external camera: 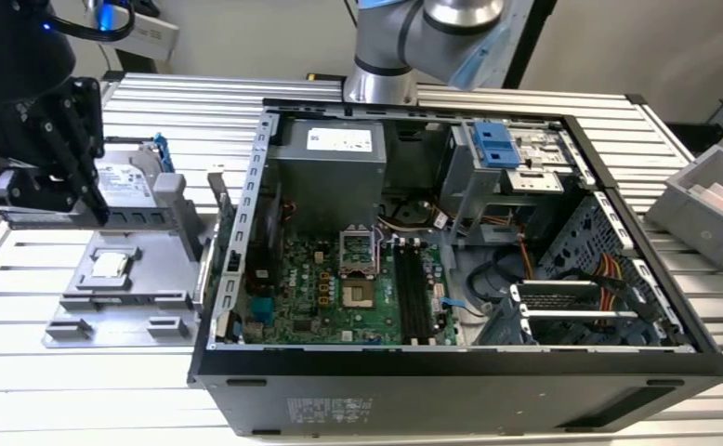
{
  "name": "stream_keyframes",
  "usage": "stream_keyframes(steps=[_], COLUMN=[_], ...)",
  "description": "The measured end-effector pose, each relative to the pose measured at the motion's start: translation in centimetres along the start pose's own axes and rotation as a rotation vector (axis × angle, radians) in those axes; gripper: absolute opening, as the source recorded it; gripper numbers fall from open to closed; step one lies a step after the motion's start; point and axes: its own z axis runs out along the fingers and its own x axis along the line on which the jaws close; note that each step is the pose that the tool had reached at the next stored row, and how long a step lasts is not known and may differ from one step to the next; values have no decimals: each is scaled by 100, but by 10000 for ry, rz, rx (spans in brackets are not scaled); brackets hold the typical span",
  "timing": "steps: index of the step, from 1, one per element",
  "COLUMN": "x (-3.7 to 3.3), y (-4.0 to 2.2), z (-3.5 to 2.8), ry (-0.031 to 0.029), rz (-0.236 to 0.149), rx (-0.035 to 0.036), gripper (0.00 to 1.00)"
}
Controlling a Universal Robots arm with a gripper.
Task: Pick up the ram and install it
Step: 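Pick up the ram and move it above insertion slot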
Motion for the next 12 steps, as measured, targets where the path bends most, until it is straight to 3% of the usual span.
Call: stream_keyframes(steps=[12], x=[-1], y=[-207], z=[-3], ry=[0], rz=[0], rx=[-9], gripper=[0])
